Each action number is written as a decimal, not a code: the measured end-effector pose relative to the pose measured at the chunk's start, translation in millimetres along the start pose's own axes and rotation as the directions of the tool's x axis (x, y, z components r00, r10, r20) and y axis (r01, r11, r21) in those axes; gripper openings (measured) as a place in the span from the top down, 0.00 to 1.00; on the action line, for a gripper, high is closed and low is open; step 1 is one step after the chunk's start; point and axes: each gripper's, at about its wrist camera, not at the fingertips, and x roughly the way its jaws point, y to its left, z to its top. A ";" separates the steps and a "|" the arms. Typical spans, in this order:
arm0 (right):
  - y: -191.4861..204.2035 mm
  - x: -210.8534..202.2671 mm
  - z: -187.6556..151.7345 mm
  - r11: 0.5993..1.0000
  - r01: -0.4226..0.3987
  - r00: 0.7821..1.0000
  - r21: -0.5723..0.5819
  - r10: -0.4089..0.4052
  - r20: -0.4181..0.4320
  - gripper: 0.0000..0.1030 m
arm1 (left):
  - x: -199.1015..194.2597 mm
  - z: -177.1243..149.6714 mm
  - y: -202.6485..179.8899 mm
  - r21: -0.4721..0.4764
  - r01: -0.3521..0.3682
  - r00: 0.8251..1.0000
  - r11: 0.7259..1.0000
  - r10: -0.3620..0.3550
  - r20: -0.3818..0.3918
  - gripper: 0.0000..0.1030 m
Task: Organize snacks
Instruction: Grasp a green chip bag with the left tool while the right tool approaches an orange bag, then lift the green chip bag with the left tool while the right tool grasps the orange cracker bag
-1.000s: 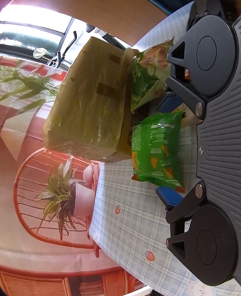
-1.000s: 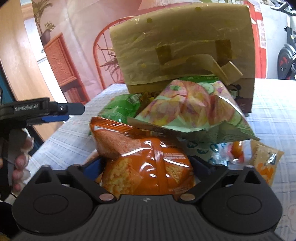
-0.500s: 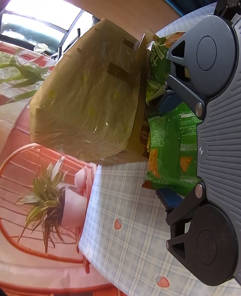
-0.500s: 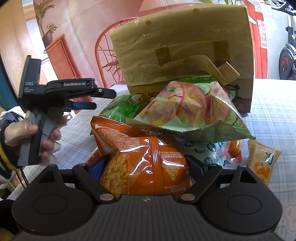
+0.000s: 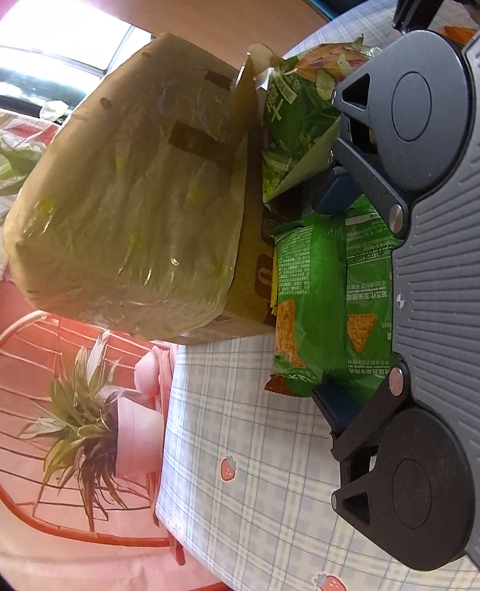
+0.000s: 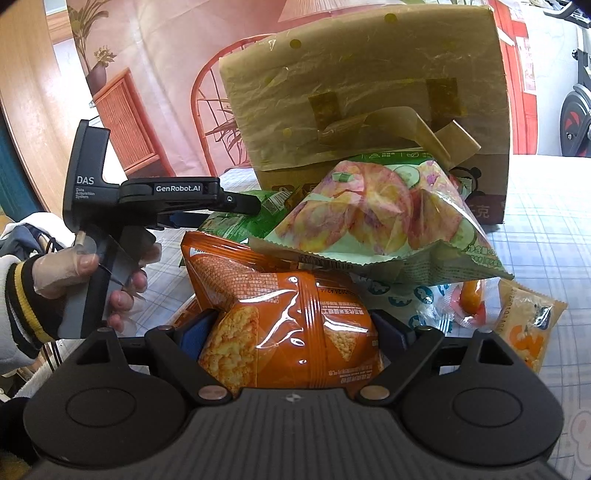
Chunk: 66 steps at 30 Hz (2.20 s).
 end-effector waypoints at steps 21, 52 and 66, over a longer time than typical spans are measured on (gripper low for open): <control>0.3 0.2 0.2 1.000 0.001 1.000 0.001 -0.001 0.002 0.13 | 6.4 -8.0 5.8 0.010 0.018 1.000 1.000 -0.018 -0.001 0.01; 7.2 -16.1 0.8 0.999 -0.023 0.999 0.025 0.022 0.038 0.14 | -89.7 -14.0 -18.4 0.043 0.005 0.989 0.999 -0.011 0.145 0.27; 15.9 -32.4 2.4 0.998 -0.056 0.997 0.036 0.053 0.063 0.14 | -113.9 -14.8 -24.6 0.047 0.006 0.986 0.999 -0.014 0.165 0.26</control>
